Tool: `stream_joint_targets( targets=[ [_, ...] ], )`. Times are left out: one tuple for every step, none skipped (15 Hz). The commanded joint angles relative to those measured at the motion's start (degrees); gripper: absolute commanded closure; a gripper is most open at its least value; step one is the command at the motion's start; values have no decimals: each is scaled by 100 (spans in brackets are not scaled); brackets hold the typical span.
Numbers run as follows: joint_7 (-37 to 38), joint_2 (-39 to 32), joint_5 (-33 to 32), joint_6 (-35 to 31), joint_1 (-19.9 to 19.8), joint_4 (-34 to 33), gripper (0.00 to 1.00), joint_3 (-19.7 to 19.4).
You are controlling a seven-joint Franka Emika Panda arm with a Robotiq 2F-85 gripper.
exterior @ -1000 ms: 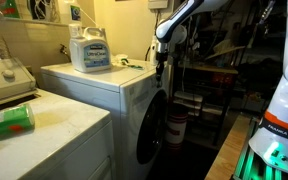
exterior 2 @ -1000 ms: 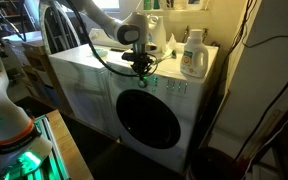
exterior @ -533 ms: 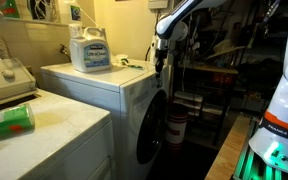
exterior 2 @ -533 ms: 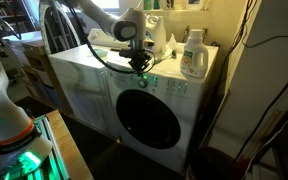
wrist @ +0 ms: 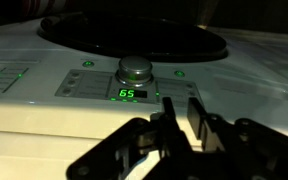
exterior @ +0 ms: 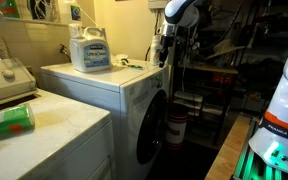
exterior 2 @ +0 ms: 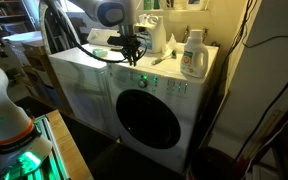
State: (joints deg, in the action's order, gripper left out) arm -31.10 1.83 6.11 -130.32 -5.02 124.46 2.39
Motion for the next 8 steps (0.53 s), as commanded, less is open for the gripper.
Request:
stream_joint_targets(
  targets=[
    [-165, 1216, 104, 138, 150, 1008, 45, -258],
    [-171, 1540, 55, 180, 188, 1248, 36, -309],
    [-115, 1874, -28, 269, 213, 1486, 30, -363],
    [35, 2168, -130, 418, 215, 1662, 21, -416],
    [141, 2485, -197, 551, 206, 1851, 14, -483],
    [119, 2804, -196, 714, 226, 2015, 8, -576],
    [226, 3127, -265, 894, 195, 2180, 1, -643],
    [270, 3446, -261, 1044, 174, 2334, 0, -752]
  ],
)
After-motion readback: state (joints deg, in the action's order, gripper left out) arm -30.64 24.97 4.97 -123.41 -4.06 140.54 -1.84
